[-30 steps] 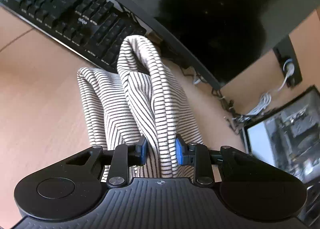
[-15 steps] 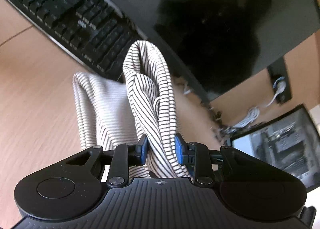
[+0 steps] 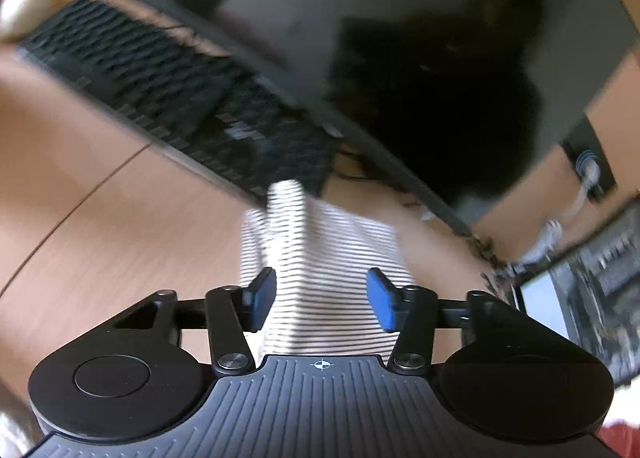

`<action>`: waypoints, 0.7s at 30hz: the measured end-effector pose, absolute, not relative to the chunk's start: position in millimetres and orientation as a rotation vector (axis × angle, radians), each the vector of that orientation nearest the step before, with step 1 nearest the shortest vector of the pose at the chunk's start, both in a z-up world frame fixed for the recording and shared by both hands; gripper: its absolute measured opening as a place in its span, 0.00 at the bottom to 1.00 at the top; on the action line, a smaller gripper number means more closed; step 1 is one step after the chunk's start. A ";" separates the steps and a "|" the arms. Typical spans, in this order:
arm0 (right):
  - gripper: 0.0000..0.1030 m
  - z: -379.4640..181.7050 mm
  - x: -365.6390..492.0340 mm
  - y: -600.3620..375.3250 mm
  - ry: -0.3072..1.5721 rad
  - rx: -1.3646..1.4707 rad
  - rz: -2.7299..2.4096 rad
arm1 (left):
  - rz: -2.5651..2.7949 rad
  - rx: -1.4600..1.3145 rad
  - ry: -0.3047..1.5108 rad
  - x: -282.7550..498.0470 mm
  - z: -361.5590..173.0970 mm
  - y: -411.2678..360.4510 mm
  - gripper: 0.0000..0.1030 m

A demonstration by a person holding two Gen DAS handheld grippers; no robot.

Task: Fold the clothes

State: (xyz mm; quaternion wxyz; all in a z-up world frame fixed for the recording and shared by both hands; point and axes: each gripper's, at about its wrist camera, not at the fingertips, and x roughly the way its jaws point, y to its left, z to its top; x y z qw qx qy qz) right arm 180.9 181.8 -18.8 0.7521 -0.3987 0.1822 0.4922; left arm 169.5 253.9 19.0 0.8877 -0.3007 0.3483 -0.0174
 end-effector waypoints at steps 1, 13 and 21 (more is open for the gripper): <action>0.17 -17.4 182.6 181.8 0.401 -0.870 1.076 | -0.045 -0.604 0.745 176.7 14.7 249.2 0.55; 0.80 44.3 285.1 51.0 0.794 -0.057 0.837 | -0.076 -0.515 0.840 203.5 -23.2 241.7 0.57; 0.80 -41.9 305.2 27.2 1.082 0.371 0.722 | -0.094 -0.630 0.864 204.3 -46.1 253.8 0.57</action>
